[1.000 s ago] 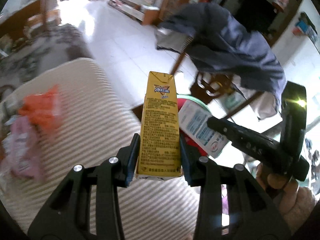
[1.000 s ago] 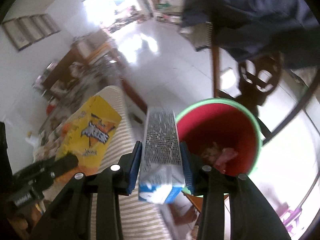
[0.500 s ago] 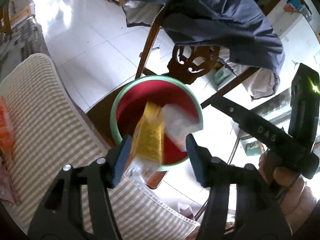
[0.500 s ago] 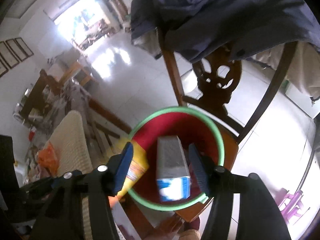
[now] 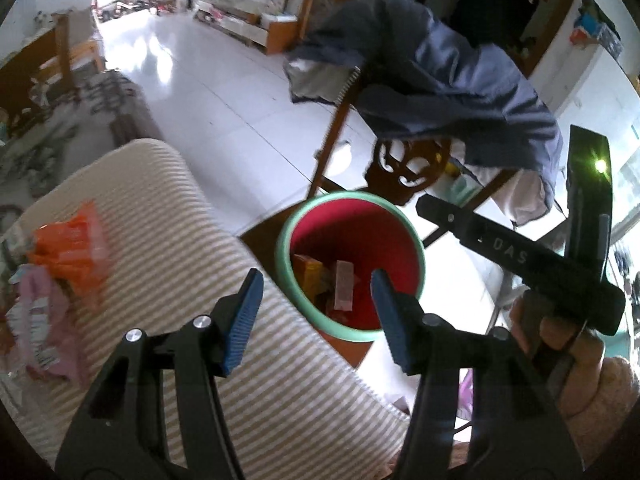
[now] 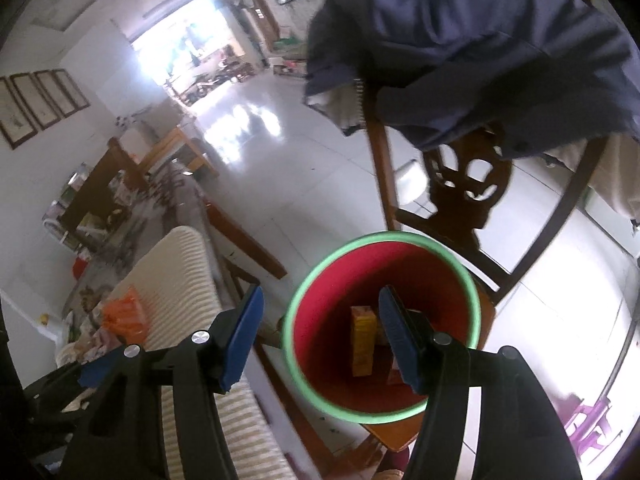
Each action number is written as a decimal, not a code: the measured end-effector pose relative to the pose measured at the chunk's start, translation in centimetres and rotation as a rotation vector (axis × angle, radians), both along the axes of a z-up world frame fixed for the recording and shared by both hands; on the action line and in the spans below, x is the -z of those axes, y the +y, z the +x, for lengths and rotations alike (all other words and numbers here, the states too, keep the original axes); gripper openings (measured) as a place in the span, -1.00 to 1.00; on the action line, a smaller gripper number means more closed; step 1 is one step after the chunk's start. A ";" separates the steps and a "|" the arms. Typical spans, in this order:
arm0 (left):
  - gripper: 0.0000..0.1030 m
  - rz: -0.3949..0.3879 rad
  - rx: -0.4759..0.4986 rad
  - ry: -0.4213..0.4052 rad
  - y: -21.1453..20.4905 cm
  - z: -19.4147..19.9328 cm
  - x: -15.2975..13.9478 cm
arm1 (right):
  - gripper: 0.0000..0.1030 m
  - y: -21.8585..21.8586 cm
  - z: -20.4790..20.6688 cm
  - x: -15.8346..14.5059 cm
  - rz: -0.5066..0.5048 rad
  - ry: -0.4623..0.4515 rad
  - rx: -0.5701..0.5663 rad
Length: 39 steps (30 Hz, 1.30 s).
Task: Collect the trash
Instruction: 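Carry both cartons to the red bucket and open both grippers, then return both tools to the bed and grasp the dark cigarette box with the left gripper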
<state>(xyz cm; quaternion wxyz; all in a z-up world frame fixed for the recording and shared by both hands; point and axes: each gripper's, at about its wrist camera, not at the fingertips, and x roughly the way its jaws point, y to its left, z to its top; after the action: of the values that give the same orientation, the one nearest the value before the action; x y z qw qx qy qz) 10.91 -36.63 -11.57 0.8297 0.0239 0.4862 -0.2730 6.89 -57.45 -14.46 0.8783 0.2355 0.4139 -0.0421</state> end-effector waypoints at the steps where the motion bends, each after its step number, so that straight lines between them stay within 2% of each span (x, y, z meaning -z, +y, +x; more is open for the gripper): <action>1: 0.04 -0.001 -0.015 -0.005 0.7 -0.1 -0.2 | 0.15 0.8 0.2 -0.2 -0.002 -0.002 -0.018; 16: 0.04 0.011 -0.299 0.013 16.6 -3.0 1.2 | 0.15 13.5 1.1 -0.6 -0.038 0.012 -0.225; 29: 0.04 0.018 -0.454 0.036 29.7 -8.0 1.9 | 0.15 26.4 -0.3 0.7 -0.060 0.060 -0.372; 39: 0.04 0.055 -0.580 0.063 38.4 -11.2 3.0 | 0.15 32.7 -1.6 1.2 -0.064 0.078 -0.422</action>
<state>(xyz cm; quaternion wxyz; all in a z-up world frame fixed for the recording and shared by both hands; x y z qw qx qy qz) -0.28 1.77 -14.57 0.8568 -0.1021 0.5053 -0.0119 5.32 -24.75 -15.68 0.8579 0.1137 0.4863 0.1206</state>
